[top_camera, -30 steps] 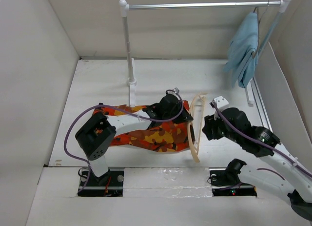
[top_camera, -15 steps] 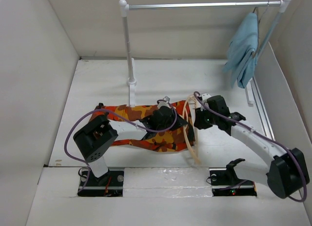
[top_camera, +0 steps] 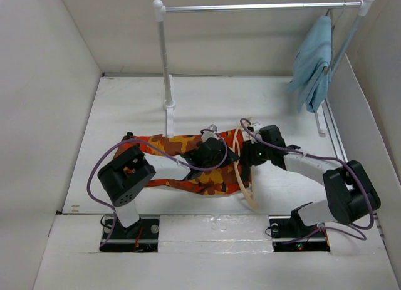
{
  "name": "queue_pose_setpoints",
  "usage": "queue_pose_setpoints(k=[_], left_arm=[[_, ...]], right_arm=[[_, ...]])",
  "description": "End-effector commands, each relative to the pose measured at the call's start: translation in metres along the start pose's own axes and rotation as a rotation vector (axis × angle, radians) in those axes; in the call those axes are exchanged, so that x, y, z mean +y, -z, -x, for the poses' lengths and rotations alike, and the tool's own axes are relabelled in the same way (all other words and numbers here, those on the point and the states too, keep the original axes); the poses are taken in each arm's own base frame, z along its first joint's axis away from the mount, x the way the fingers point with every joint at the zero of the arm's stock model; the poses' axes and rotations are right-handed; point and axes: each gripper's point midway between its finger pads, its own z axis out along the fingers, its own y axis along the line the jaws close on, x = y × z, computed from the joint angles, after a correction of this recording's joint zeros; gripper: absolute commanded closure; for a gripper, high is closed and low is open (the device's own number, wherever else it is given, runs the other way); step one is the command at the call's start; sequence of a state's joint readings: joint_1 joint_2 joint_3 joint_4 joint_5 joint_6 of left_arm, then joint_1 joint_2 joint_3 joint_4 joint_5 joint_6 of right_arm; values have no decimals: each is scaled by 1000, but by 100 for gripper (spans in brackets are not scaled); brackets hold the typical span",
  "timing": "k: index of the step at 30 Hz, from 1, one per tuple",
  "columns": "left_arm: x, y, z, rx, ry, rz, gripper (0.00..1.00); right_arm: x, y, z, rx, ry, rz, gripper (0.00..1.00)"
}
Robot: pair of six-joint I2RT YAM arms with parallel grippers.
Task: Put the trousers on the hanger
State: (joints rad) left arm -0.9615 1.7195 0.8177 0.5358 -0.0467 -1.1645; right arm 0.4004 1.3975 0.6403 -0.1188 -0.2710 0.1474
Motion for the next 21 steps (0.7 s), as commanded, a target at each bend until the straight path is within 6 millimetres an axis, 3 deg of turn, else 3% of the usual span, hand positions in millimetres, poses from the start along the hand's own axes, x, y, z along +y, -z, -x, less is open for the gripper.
queue_pose_setpoints(k=[1, 4, 5, 7, 8, 11, 12, 13, 18, 21], left_arm=[[1, 4, 3, -20, -21, 19, 100], [2, 4, 6, -29, -41, 29, 100], [6, 4, 7, -37, -56, 40, 100], [13, 4, 7, -36, -75, 70, 100], [16, 4, 7, -38, -84, 82, 100], [23, 6, 10, -49, -128, 113, 100], [26, 8, 10, -48, -148, 127, 100], [26, 11, 14, -57, -172, 139, 100], [32, 23, 25, -82, -227, 169, 100], [53, 32, 36, -95, -250, 216, 100]], right_arm=[[2, -5, 10, -65, 2, 17, 49], [3, -10, -7, -19, -12, 41, 54], [6, -12, -1, -47, -2, 61, 62], [14, -10, 3, -62, -1, 113, 94], [13, -7, 8, -74, -8, 120, 100], [17, 18, 43, -173, 9, 130, 100], [12, 25, 38, -144, -7, 101, 100], [6, 42, 59, -182, 5, 70, 100], [-21, 73, 67, -210, -28, 13, 100], [-41, 94, 65, -246, -72, -17, 100]])
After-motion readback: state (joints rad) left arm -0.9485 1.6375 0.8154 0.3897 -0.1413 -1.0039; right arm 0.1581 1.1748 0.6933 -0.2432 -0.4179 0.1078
